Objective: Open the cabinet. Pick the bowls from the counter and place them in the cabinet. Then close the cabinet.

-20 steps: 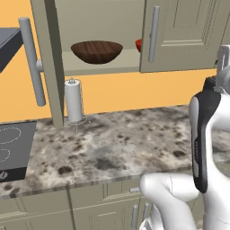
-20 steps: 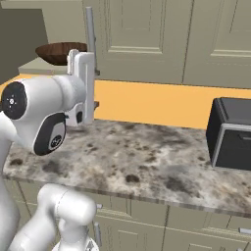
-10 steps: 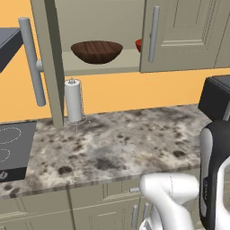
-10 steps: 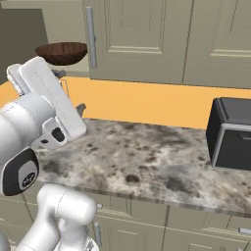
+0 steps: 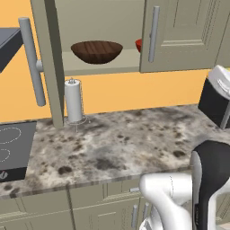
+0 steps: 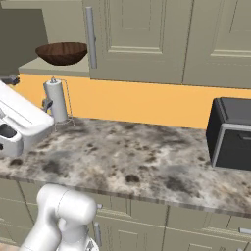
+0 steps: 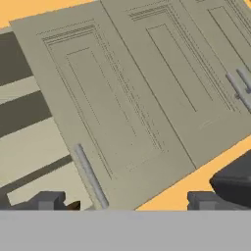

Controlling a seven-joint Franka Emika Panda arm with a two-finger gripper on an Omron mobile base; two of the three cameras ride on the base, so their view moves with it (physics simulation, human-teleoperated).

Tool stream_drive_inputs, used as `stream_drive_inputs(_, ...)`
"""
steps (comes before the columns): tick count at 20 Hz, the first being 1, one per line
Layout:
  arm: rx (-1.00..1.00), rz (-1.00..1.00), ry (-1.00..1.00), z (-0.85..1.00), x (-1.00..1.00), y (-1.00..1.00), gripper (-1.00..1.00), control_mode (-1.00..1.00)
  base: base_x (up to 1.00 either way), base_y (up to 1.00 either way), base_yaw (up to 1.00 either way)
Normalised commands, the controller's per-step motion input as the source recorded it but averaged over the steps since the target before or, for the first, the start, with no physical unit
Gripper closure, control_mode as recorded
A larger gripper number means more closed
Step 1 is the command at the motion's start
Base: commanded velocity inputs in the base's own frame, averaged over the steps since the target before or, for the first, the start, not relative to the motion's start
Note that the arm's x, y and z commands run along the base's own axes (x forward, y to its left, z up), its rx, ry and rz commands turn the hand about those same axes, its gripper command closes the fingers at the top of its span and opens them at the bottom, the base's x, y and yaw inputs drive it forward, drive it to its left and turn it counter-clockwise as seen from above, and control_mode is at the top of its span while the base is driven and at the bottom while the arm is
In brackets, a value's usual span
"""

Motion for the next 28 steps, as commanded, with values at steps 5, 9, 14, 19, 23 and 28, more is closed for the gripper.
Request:
stream_drive_inputs(5, -0.42, -0.17, 0.14, 0.00, -0.33, 0.50, -1.00, -1.00, 0.00, 0.00, 0.00)
stream_drive_inputs(9, -0.30, -0.06, 0.02, 0.00, -0.32, 0.97, -1.00, -1.00, 0.00, 0.00, 0.00)
stream_drive_inputs(14, -0.16, 0.00, -0.16, -0.18, -0.54, 0.98, -1.00, -1.00, 0.00, 0.00, 0.00)
stream_drive_inputs(19, -0.07, 0.00, -0.14, -0.23, -0.41, 0.72, -1.00, -1.00, 0.00, 0.00, 0.00)
stream_drive_inputs(23, -0.01, 0.00, -0.04, -0.34, -0.16, 0.53, -1.00, -1.00, 0.00, 0.00, 0.00)
stream_drive_inputs(28, 0.00, 0.00, 0.00, -0.50, 0.19, 0.50, -1.00, -1.00, 0.00, 0.00, 0.00)
